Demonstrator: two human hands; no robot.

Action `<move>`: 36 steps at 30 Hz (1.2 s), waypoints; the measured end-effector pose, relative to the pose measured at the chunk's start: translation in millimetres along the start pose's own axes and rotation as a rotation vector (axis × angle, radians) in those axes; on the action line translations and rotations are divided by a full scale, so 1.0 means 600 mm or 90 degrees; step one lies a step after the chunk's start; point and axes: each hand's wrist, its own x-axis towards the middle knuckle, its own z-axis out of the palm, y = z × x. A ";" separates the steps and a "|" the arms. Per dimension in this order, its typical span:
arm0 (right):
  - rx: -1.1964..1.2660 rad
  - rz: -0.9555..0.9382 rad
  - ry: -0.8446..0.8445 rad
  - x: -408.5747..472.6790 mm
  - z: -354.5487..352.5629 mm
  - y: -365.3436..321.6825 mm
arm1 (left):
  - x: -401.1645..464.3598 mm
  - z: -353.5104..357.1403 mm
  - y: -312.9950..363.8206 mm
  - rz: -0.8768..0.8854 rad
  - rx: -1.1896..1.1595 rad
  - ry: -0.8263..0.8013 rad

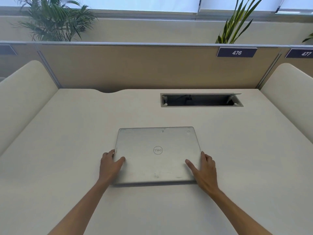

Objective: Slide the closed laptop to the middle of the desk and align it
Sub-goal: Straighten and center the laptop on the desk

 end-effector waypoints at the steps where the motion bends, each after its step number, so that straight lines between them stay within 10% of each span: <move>1: 0.004 -0.018 -0.014 -0.010 -0.004 0.008 | -0.003 -0.002 -0.007 0.017 0.015 -0.006; 11: 0.019 -0.116 -0.058 -0.053 -0.015 0.026 | -0.067 -0.024 -0.104 0.267 0.248 -0.121; 36: 0.016 -0.078 0.011 -0.045 -0.005 0.010 | -0.061 -0.010 -0.091 0.228 0.056 0.010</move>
